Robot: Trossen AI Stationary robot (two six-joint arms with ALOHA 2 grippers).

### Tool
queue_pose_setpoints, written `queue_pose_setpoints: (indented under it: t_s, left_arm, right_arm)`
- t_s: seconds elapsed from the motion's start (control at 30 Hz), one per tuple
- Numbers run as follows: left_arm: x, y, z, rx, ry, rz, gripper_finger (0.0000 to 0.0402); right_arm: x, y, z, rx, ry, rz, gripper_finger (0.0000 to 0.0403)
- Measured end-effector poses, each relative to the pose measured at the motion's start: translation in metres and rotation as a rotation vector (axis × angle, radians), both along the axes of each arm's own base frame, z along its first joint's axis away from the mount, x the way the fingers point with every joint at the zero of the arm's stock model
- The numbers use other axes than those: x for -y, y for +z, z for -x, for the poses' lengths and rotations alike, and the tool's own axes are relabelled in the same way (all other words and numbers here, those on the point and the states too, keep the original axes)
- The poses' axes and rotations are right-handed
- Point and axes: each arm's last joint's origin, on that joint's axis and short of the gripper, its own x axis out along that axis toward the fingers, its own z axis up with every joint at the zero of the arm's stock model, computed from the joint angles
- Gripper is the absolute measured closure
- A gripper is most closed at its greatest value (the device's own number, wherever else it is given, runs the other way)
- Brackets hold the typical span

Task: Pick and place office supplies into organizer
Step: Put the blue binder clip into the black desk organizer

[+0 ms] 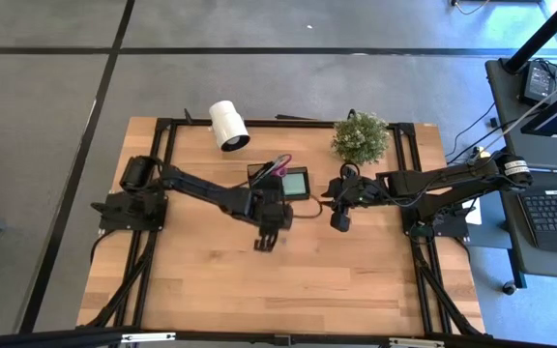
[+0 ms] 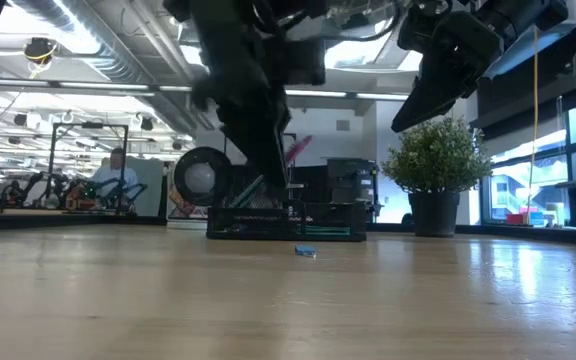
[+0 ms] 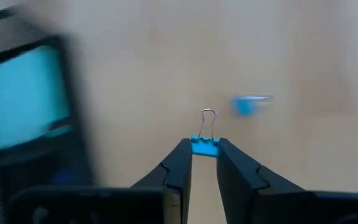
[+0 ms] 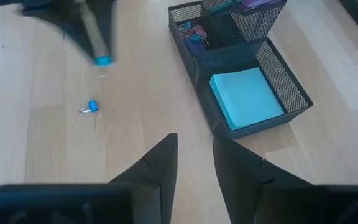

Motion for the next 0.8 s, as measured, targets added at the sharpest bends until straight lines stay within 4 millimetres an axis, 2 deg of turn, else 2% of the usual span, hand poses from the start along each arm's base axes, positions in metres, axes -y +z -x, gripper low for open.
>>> queue_pose_setpoints:
  t_s: [0.2, 0.33, 0.6, 0.8]
  left_arm:
    - [-0.025, 0.001, 0.003, -0.004, 0.227, -0.206, 0.0347]
    - [-0.037, 0.002, 0.004, 0.003, 0.307, -0.293, 0.0347]
    - [-0.057, -0.001, 0.006, -0.030, 0.392, -0.333, 0.0347]
    - [-0.064, -0.009, 0.011, -0.078, 0.426, -0.329, 0.0347]
  right_arm:
    - [0.000, 0.000, 0.000, 0.002, 0.001, 0.000, 0.0296]
    - [0.000, 0.000, 0.000, 0.001, 0.001, 0.001, 0.0296]
    - [0.000, 0.000, 0.000, 0.001, 0.001, 0.001, 0.0296]
    - [0.000, 0.000, 0.000, 0.000, 0.004, 0.004, 0.0296]
